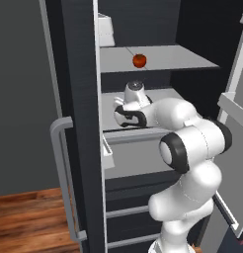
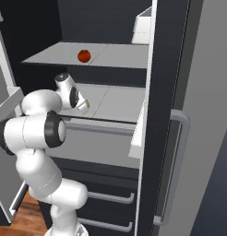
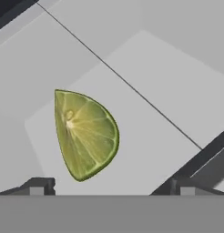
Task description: Place the cold items (tomato and lemon wedge) from the fridge in one tupperware on the dining counter. Place the warm items (hot dog and kebab skewer) in the stove area in another tupperware.
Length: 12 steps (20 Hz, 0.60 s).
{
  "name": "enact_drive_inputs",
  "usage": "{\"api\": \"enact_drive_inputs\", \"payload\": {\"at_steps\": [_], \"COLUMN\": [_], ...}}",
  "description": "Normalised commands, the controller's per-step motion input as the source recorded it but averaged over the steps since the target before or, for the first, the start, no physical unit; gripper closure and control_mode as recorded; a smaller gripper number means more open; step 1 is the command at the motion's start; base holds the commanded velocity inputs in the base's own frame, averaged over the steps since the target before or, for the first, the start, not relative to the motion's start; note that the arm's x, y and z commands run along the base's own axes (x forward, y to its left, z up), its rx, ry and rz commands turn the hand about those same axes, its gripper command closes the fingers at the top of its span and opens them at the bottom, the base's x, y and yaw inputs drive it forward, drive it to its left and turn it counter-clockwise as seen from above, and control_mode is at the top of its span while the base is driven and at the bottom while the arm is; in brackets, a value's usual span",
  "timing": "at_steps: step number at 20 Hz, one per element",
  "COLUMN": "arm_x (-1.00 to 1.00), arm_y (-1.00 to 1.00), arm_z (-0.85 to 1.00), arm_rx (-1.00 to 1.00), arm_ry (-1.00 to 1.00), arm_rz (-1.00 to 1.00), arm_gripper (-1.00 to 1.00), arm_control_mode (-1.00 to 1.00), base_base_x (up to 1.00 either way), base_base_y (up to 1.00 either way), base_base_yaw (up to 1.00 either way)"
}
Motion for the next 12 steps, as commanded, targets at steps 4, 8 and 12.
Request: {"api": "enact_drive_inputs", "payload": {"at_steps": [4,8,12], "arm_x": [0.4,0.41,0.4], "arm_y": [0.02,0.04,0.07], "arm_z": [-0.33,-0.21,-0.2], "arm_rx": [0.06,0.02,0.0], "arm_ry": [0.0,0.0,0.0], "arm_rz": [-0.05,-0.04,-0.05], "arm_gripper": [-1.0,-1.0,-1.0], "arm_control_mode": [-1.0,-1.0,-1.0], "base_base_x": [0.0,0.0,0.0], "base_base_y": [0.0,0.0,0.0], "base_base_yaw": [0.0,0.0,0.0]}}
